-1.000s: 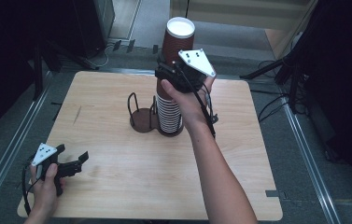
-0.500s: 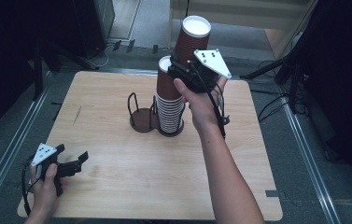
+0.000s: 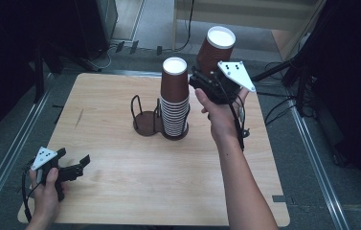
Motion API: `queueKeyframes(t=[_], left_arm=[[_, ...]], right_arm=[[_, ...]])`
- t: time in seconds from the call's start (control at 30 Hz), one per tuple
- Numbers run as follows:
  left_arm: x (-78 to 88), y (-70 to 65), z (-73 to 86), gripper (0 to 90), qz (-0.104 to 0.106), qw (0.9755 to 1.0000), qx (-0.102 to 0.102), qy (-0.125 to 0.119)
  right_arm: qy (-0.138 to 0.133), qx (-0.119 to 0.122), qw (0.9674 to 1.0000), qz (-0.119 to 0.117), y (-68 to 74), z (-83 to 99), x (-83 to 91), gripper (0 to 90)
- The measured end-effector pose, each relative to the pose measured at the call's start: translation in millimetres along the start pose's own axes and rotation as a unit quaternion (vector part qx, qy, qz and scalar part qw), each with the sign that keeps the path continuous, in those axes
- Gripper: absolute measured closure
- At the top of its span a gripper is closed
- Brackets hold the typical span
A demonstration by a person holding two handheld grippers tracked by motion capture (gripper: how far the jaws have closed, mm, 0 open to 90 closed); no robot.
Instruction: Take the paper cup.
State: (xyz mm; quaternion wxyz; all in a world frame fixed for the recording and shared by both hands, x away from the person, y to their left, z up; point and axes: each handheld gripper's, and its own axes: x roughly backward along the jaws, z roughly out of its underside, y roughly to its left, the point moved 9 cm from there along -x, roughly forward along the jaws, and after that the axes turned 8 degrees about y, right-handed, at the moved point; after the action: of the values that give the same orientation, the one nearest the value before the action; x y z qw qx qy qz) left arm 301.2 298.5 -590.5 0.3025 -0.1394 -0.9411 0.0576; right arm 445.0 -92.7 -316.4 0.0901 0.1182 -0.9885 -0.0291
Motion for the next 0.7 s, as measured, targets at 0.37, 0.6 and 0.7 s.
queueKeyframes(t=[0.37,0.6,0.7], left_arm=[[0.2,0.3,-0.3,0.0,-0.002,1.0,0.002,-0.003],[0.0,0.4,-0.3,0.0,-0.001,1.0,0.003,-0.003],[0.0,0.4,-0.4,0.0,0.0,1.0,0.003,-0.003]], right_arm=[[0.004,0.006,0.9999,0.012,-14.3,18.2,7.7,12.3],[0.008,0.015,0.9996,0.022,-20.1,32.6,15.5,12.2],[0.013,0.019,0.9994,0.025,-22.1,40.6,18.1,12.3]])
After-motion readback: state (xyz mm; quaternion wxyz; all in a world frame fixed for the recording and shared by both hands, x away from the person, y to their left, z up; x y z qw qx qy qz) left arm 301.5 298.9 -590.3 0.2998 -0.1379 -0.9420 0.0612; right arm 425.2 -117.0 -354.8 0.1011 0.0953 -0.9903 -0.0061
